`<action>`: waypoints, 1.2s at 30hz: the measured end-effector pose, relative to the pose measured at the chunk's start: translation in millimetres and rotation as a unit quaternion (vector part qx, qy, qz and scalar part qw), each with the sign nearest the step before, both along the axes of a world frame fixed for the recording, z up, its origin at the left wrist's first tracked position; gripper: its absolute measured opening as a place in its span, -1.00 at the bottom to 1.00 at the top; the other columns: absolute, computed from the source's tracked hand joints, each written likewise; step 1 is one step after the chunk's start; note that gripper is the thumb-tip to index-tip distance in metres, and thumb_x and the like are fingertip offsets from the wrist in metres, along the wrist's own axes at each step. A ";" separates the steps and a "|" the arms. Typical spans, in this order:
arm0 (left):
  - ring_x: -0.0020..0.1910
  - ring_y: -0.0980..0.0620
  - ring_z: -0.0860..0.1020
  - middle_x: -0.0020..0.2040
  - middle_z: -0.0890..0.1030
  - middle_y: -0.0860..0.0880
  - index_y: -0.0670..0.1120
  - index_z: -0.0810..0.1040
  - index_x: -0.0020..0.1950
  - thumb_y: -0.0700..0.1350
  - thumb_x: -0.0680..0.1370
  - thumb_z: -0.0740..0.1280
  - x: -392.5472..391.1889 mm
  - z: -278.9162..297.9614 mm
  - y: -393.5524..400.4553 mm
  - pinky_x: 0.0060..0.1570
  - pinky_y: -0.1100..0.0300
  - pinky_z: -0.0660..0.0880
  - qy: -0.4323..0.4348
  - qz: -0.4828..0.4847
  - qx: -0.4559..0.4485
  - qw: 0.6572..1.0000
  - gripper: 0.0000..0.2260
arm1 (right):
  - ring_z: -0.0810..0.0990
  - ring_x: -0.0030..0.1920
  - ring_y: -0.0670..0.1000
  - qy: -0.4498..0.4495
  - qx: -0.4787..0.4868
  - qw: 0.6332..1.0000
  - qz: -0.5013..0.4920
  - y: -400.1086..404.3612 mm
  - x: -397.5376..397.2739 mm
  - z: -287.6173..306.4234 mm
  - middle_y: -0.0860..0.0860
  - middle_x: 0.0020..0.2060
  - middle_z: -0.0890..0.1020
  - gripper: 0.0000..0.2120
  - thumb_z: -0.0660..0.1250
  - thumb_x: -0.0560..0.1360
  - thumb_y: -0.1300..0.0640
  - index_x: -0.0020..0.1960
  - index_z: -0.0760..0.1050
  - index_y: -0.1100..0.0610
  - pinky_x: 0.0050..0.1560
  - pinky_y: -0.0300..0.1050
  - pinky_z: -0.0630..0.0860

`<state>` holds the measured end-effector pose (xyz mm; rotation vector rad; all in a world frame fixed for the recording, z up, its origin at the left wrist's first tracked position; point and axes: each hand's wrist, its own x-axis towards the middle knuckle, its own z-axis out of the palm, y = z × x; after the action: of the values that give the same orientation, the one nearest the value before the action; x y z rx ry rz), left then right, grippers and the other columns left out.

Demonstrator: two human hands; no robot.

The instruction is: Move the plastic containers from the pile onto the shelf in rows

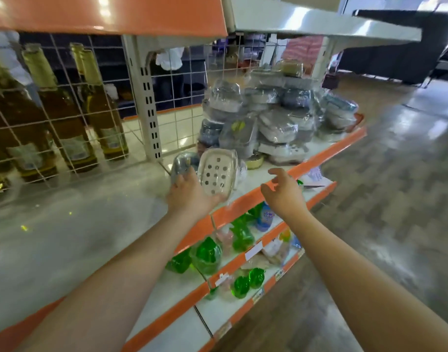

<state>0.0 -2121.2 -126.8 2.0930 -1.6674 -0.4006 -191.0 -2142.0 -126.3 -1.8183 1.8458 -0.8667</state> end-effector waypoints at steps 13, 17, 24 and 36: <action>0.52 -0.20 -0.03 0.54 -0.06 -0.20 -0.11 -0.34 0.53 0.21 0.31 0.51 -36.0 -10.8 -83.1 0.43 -0.14 0.07 0.071 0.017 0.008 0.997 0.19 | 0.52 0.18 0.07 -0.026 -0.019 0.999 -0.011 -81.4 -21.8 2.8 0.09 0.25 0.51 -0.58 0.27 0.55 0.07 0.37 0.35 0.17 0.04 -0.17 0.36; 0.49 -0.23 0.04 0.53 -0.01 -0.23 -0.10 -0.33 0.53 0.20 0.34 0.49 -40.5 -8.8 -86.2 0.42 -0.12 0.11 0.070 0.050 -0.003 0.996 0.15 | 0.53 0.15 0.08 -0.050 -0.007 0.999 0.011 -100.9 -22.7 3.3 0.10 0.18 0.55 -0.56 0.28 0.55 0.00 0.34 0.37 0.21 0.01 -0.14 0.41; 0.48 -0.29 0.07 0.53 -0.04 -0.24 -0.07 -0.33 0.53 0.21 0.34 0.48 -18.5 6.0 -81.8 0.41 -0.16 0.16 0.061 0.120 -0.029 0.990 0.14 | 0.39 -0.36 -0.08 -0.033 0.041 0.996 0.077 -135.1 -4.5 -2.8 -0.07 -0.39 0.41 -0.63 0.25 0.52 -0.18 -0.05 0.38 0.15 -0.41 -0.24 0.24; 0.41 -0.26 0.20 0.47 0.08 -0.22 -0.04 -0.27 0.54 0.15 0.33 0.51 -2.1 6.0 -67.2 0.32 -0.09 0.27 0.063 0.216 -0.039 0.974 0.11 | 0.46 -0.29 -0.01 -0.238 0.138 0.960 0.046 -166.3 26.3 -0.2 0.03 -0.30 0.49 -0.56 0.32 0.47 -0.18 -0.01 0.44 0.22 -0.24 -0.11 0.42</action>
<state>-2.1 -2188.4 -120.8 2.2392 -1.0963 -0.3118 -164.7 -2308.3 -126.6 -1.3650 1.4783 -0.8707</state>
